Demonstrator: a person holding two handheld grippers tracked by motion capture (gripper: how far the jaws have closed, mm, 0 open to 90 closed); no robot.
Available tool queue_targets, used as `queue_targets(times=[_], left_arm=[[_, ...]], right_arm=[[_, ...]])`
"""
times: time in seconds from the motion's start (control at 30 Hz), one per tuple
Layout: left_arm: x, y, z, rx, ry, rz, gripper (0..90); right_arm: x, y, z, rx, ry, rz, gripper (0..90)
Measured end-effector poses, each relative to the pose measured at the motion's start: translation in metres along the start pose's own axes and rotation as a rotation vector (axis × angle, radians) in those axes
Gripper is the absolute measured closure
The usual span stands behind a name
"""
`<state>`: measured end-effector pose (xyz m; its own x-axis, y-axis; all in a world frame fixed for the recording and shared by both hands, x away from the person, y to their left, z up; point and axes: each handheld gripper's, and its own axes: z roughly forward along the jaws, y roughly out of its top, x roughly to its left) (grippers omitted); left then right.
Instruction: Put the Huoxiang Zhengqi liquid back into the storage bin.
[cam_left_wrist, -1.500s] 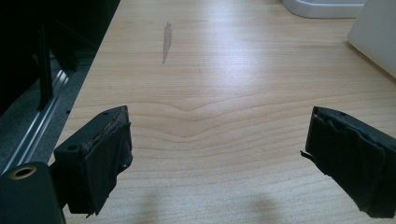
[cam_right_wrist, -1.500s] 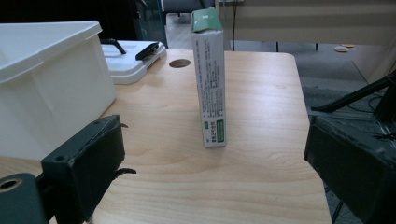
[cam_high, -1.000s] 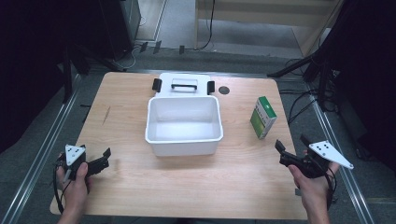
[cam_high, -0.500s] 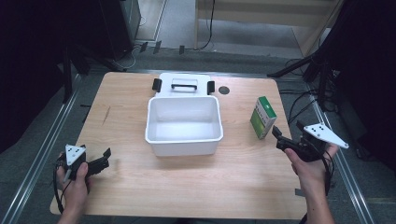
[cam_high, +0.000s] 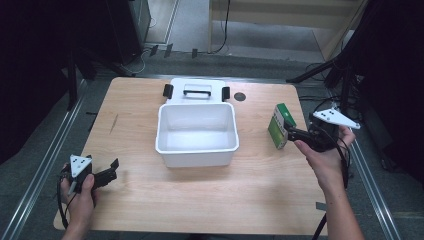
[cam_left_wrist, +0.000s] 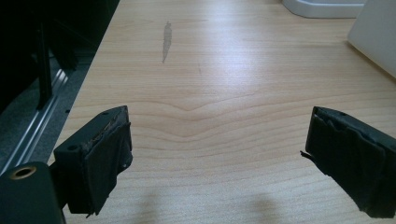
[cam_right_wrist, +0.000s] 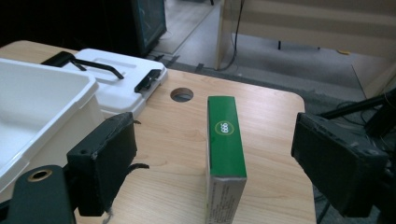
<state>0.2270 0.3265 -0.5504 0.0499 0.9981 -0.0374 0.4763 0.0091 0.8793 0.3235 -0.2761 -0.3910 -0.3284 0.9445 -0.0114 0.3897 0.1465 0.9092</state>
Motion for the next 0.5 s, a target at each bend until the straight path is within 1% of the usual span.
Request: queue_targets(times=[0.03, 0.07, 0.1, 0.13, 0.2, 0.23, 0.27, 0.3, 0.33, 0.4, 0.43, 0.47, 0.5], left_arm=[[0.000, 0.000, 0.000, 0.000, 0.000, 0.000, 7.3], [0.000, 0.000, 0.000, 0.001, 0.000, 0.000, 7.3], [0.000, 0.000, 0.000, -0.002, 0.000, -0.003, 7.3], [0.000, 0.000, 0.000, 0.000, -0.001, 0.002, 7.3], [0.000, 0.000, 0.000, 0.001, -0.001, 0.003, 7.3], [0.000, 0.000, 0.000, 0.001, -0.001, 0.003, 7.3], [0.000, 0.000, 0.000, 0.000, -0.001, 0.002, 7.3], [0.000, 0.000, 0.000, 0.000, -0.001, 0.002, 7.3], [0.000, 0.000, 0.000, 0.000, -0.001, 0.002, 7.3], [0.000, 0.000, 0.000, 0.000, -0.002, 0.001, 7.3], [0.000, 0.000, 0.000, 0.000, -0.002, 0.001, 7.3], [0.000, 0.000, 0.000, 0.000, -0.001, 0.001, 7.3], [0.000, 0.000, 0.000, 0.000, -0.001, 0.001, 7.3]], right_arm=[[0.000, 0.003, 0.003, 0.013, -0.011, 0.000, 14.5], [0.000, 0.003, 0.003, 0.013, -0.011, 0.000, 14.5], [-0.001, 0.011, 0.010, 0.065, -0.041, 0.008, 16.3], [-0.002, 0.014, 0.013, 0.092, -0.062, 0.016, 17.5], [-0.003, 0.020, 0.018, 0.138, -0.058, 0.025, 17.1], [-0.003, 0.020, 0.018, 0.138, -0.058, 0.025, 17.1], [-0.004, 0.028, 0.025, 0.220, -0.074, 0.025, 17.9], [-0.004, 0.030, 0.028, 0.249, -0.074, 0.027, 17.9], [-0.005, 0.034, 0.032, 0.290, -0.074, 0.031, 18.4], [-0.006, 0.040, 0.036, 0.321, -0.087, 0.029, 19.8], [-0.006, 0.040, 0.036, 0.321, -0.087, 0.029, 19.8], [-0.005, 0.047, 0.040, 0.342, -0.124, 0.017, 23.8], [-0.005, 0.049, 0.042, 0.351, -0.133, 0.019, 23.5]])
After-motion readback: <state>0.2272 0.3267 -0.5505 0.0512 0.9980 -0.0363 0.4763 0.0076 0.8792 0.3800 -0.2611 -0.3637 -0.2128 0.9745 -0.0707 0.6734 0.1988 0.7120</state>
